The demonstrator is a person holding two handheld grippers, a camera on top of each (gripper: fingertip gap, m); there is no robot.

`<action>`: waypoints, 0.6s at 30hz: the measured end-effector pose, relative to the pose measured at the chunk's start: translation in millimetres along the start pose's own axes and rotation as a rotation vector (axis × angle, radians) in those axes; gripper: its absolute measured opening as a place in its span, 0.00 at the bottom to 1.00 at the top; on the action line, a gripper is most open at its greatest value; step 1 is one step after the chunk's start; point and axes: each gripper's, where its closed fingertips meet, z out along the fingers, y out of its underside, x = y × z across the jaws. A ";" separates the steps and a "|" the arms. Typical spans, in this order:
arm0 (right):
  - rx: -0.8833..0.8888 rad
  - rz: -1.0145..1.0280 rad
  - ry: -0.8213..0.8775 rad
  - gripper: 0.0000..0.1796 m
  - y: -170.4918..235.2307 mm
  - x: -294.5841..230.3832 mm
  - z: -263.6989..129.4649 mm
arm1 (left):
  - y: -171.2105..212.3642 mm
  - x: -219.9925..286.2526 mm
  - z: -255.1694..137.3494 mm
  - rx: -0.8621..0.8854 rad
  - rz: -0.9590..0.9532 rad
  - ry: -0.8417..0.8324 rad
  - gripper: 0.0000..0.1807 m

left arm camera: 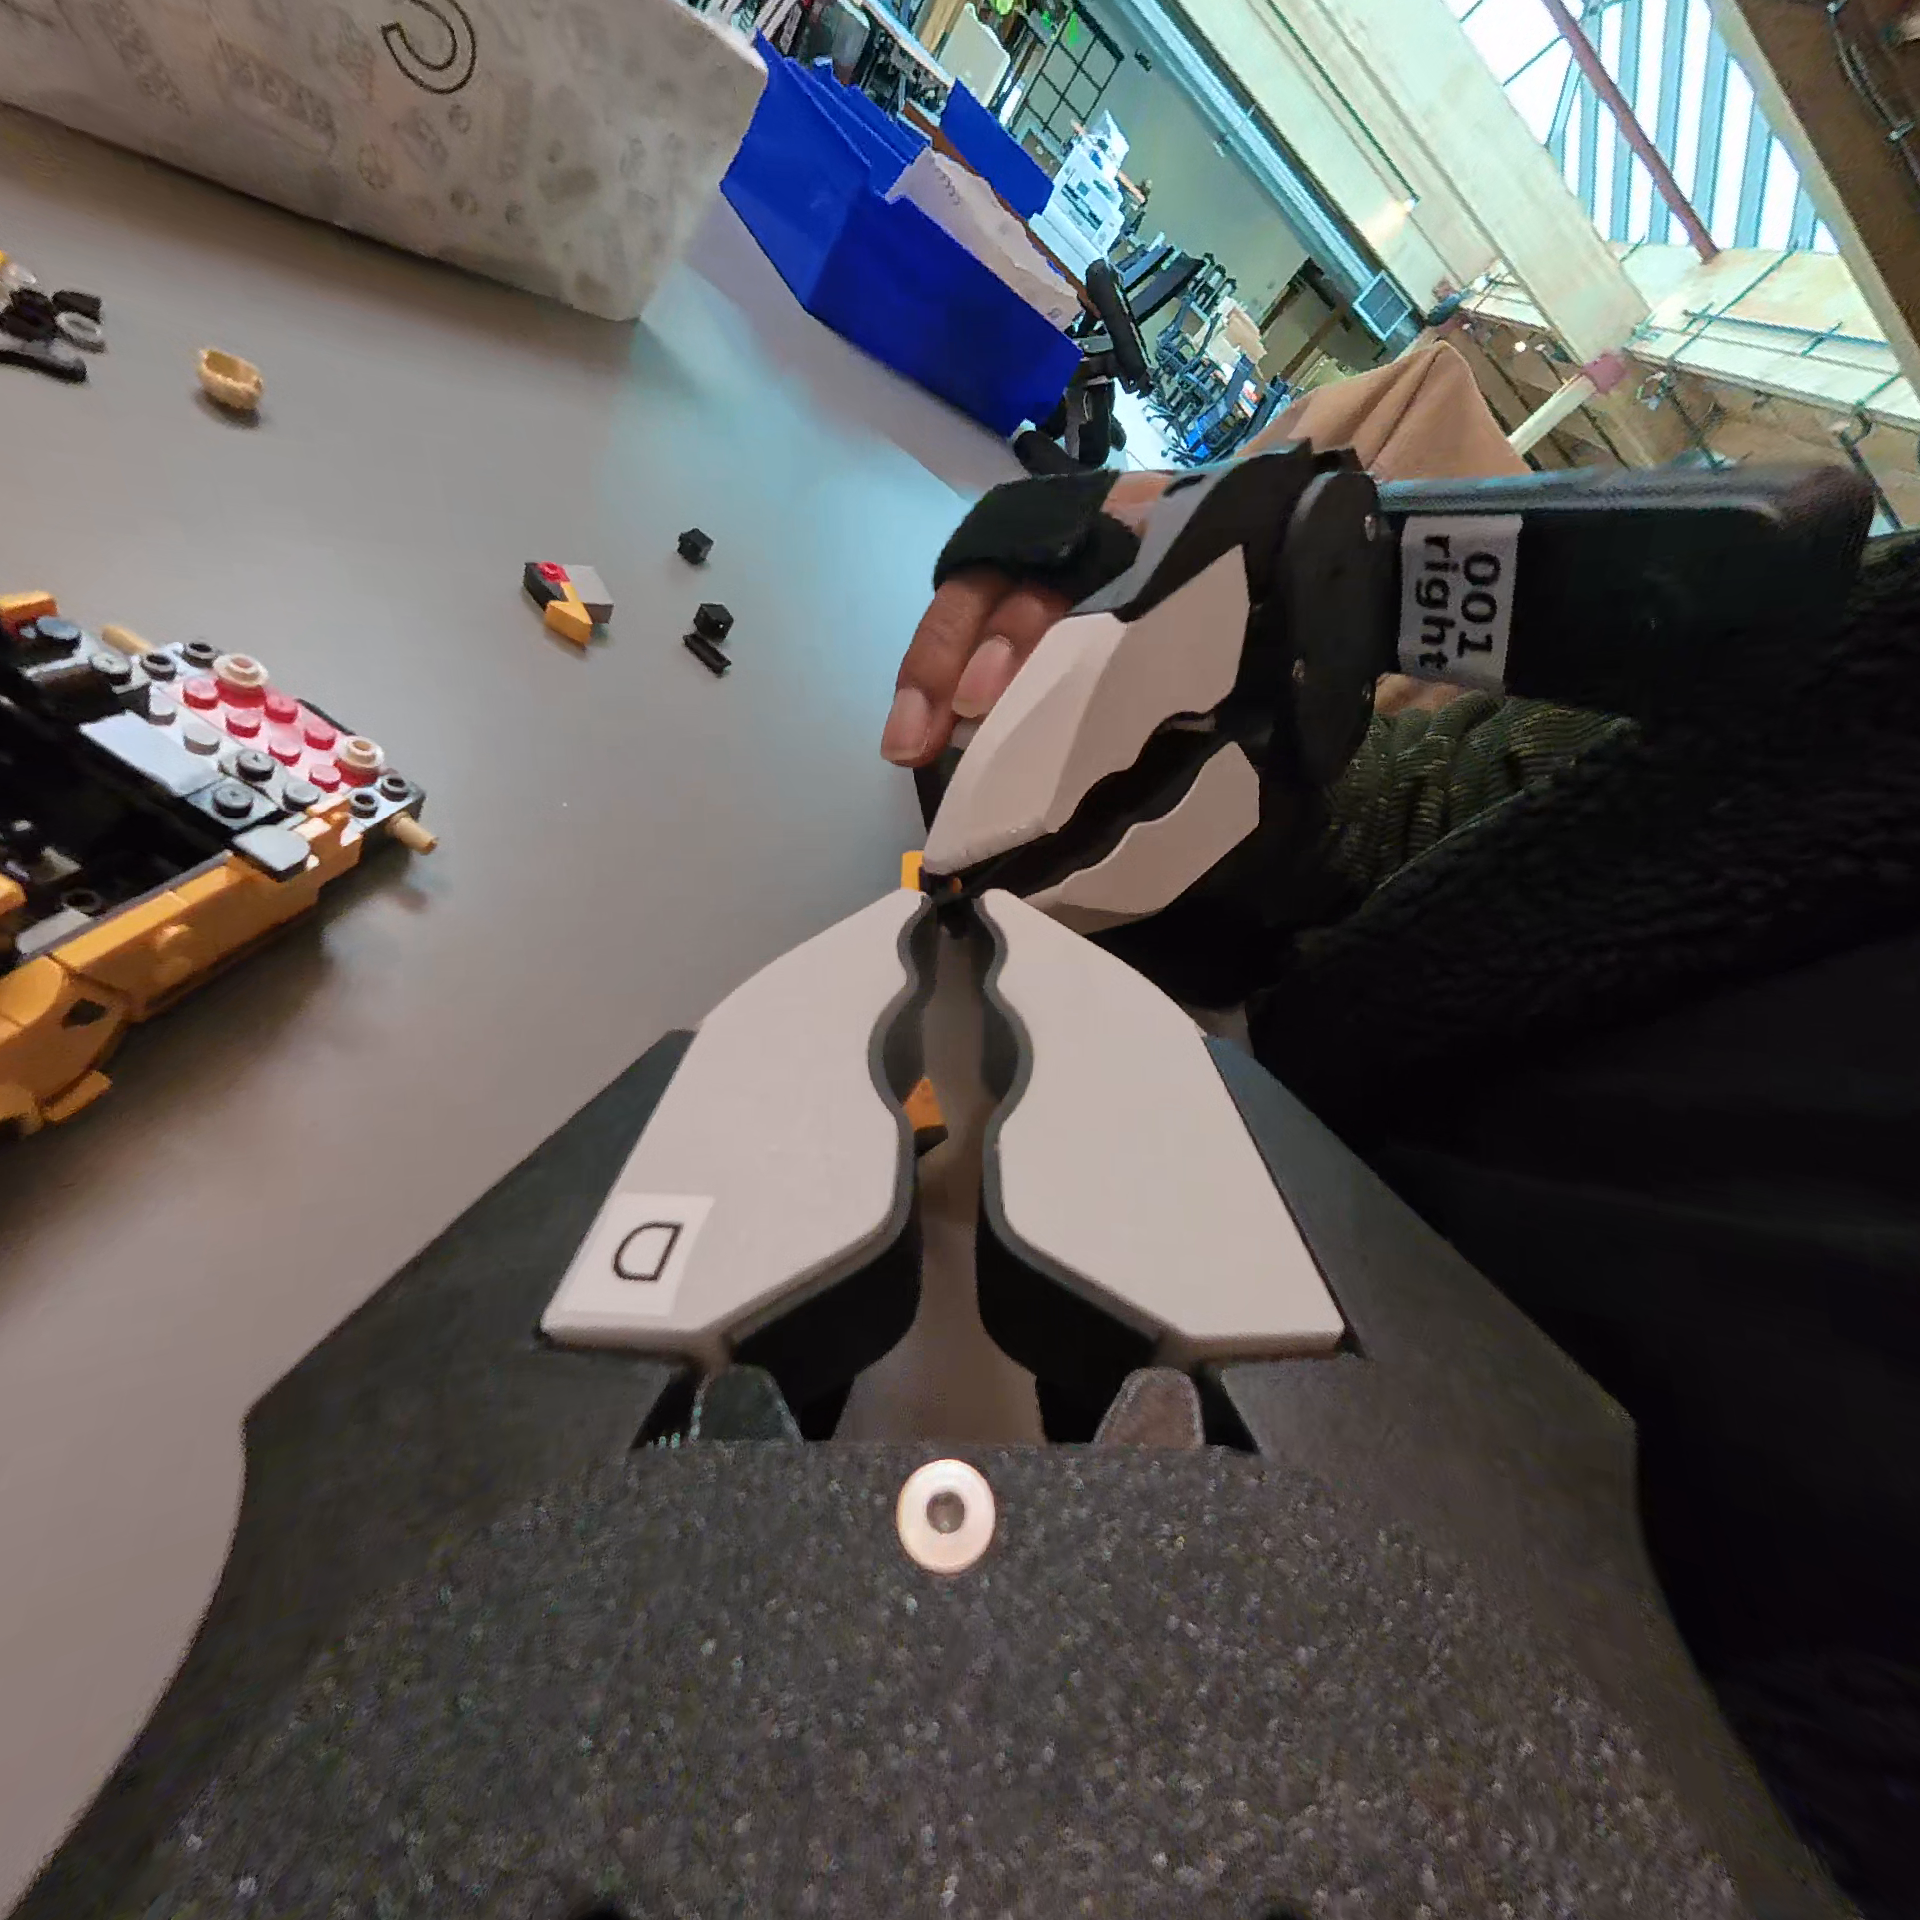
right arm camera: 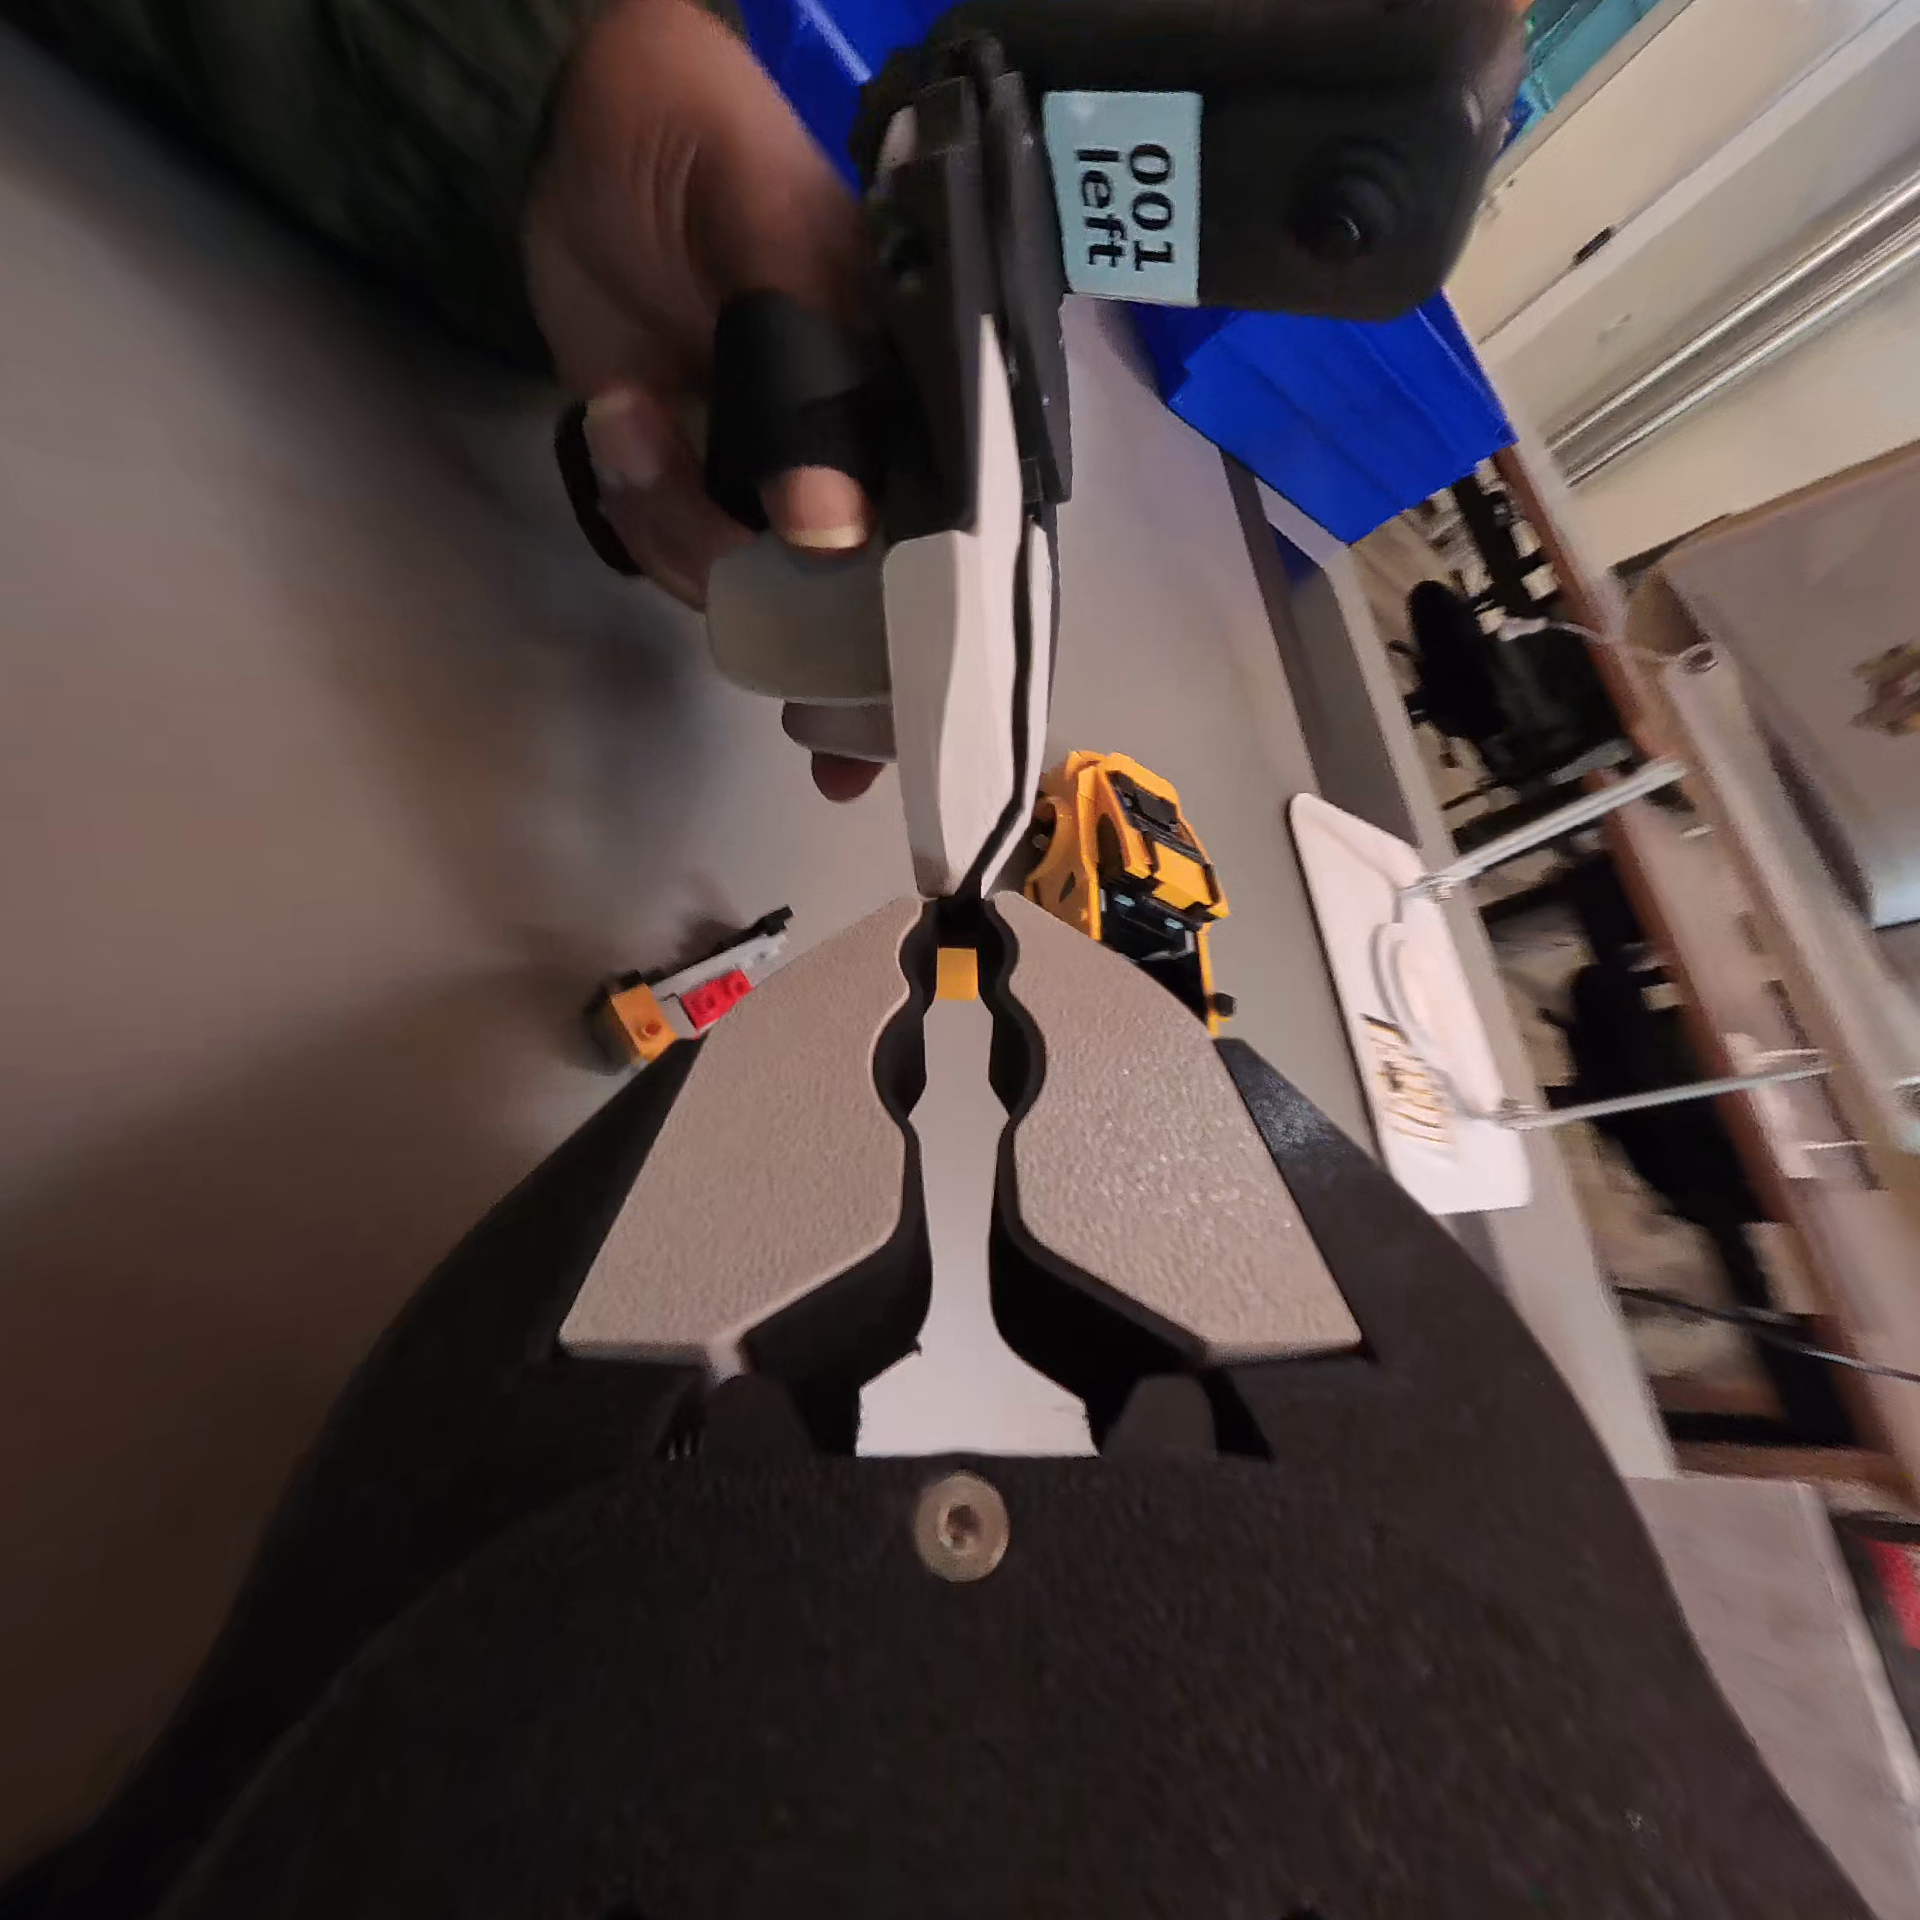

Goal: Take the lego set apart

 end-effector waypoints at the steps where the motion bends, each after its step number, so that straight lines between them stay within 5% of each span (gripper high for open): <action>1: -0.008 -0.020 0.009 0.04 0.4 -0.3 0.7 | 0.9 -0.7 -0.2 -0.004 -0.011 0.002 0.02; 9: 0.054 0.232 -0.159 0.11 -2.4 -11.0 -3.2 | 3.7 15.5 -6.5 -0.051 0.268 0.014 0.01; 18: 0.169 0.329 -0.320 0.05 -20.4 -27.9 -12.6 | 17.5 33.1 -10.9 -0.116 0.569 0.047 0.01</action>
